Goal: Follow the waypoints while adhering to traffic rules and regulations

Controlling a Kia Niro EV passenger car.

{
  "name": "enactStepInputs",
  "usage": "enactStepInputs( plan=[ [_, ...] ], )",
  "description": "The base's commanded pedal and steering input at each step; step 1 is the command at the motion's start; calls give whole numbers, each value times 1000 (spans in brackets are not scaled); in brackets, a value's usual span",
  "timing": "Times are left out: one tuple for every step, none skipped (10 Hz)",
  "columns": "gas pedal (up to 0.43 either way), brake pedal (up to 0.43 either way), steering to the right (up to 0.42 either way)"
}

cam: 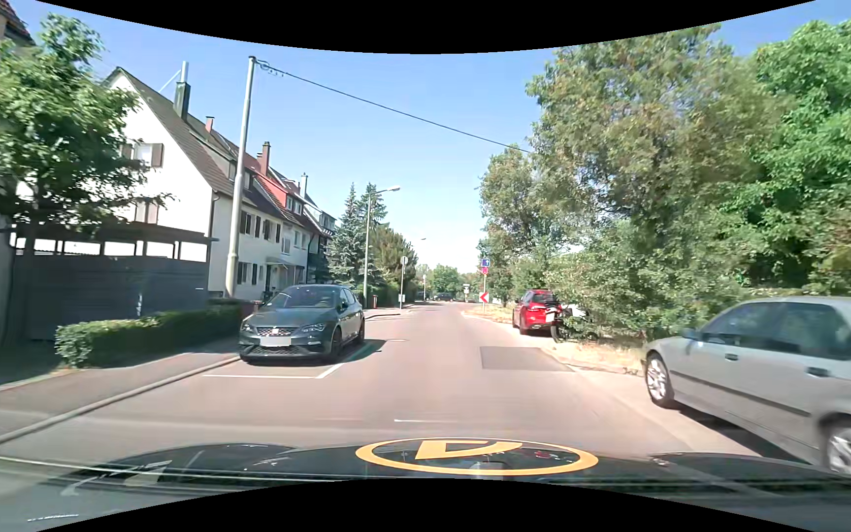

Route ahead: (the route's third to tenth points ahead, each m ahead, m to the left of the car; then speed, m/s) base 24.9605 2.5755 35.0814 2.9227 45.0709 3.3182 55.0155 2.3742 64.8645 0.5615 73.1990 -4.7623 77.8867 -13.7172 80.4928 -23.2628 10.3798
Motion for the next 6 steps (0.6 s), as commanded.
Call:
enactStepInputs(
  plan=[
    [138,0,-10],
    [130,0,-12],
    [130,0,-13],
    [118,0,-12],
    [110,0,-14],
    [98,0,-16]
  ],
)
